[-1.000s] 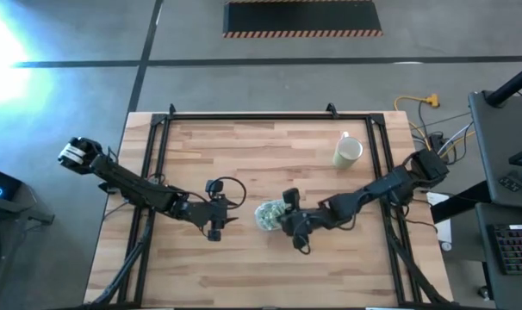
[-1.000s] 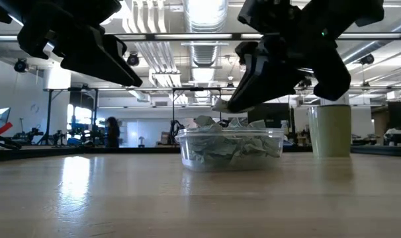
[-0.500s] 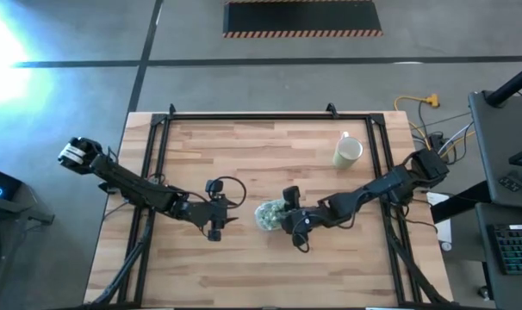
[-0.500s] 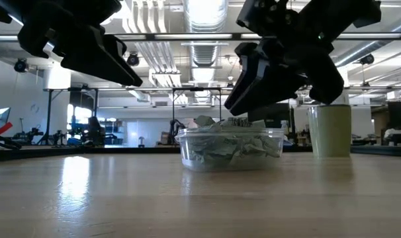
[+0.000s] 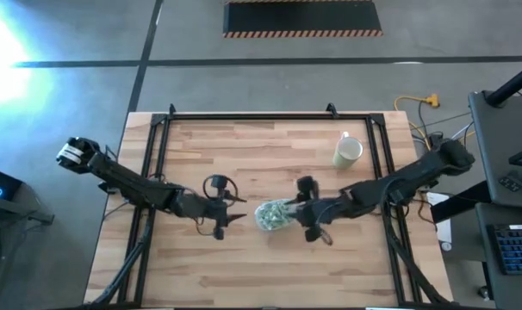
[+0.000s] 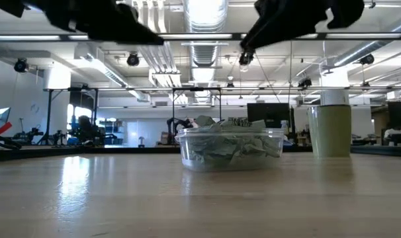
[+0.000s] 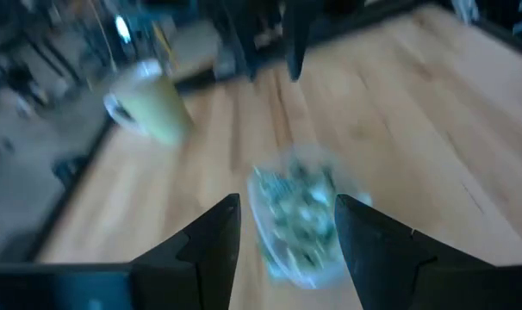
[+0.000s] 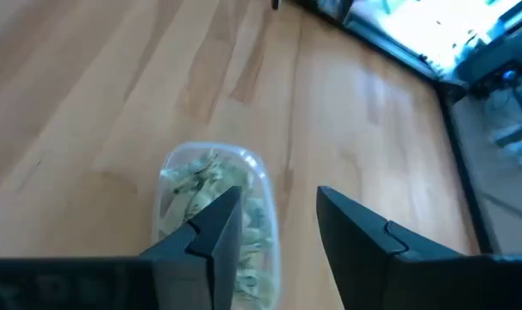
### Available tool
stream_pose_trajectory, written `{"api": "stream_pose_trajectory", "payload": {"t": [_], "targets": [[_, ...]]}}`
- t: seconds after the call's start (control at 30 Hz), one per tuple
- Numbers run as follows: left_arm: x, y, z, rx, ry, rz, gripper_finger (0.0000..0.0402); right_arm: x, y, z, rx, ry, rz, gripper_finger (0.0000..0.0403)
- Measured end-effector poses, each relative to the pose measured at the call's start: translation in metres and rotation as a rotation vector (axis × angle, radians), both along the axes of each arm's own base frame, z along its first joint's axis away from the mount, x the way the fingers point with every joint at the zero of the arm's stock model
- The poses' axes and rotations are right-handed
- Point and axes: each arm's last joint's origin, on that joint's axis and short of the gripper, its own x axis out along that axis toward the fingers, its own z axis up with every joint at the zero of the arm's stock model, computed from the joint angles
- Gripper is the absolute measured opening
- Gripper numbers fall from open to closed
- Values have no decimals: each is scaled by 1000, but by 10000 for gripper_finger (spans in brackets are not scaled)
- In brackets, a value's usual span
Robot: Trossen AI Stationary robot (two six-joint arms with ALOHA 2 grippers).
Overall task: Pick and place items into bin
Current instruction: Return to Home Position
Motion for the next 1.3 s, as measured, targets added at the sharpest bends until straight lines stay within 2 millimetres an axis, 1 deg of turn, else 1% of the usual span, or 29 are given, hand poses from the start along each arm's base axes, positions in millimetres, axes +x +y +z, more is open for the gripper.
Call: {"api": "stream_pose_trajectory", "payload": {"t": [0.1,0.2,0.37,0.5,0.63,0.67,0.77,0.9,1.03,1.3], "targets": [[1,8,14,50,-86,-22,173,-15,-6,17,16,-57,6,136],[-3,21,25,83,-121,11,173,-32,-12,33,28,-127,18,133],[-13,47,42,102,-192,99,173,-66,-26,48,54,-212,20,134],[-26,63,57,123,-249,143,173,-97,-38,59,89,-307,19,137],[-44,69,70,116,-289,105,173,-127,-50,64,126,-401,17,134],[-50,69,71,116,-285,96,173,-134,-52,65,138,-426,16,133],[-66,71,70,100,-313,90,173,-154,-60,62,170,-485,11,129],[-88,74,60,48,-367,100,173,-173,-68,52,227,-544,-4,125],[-105,76,44,15,-392,106,173,-185,-73,42,259,-581,-11,127],[-128,79,10,-18,-429,111,173,-201,-79,35,301,-651,-15,127]]}}
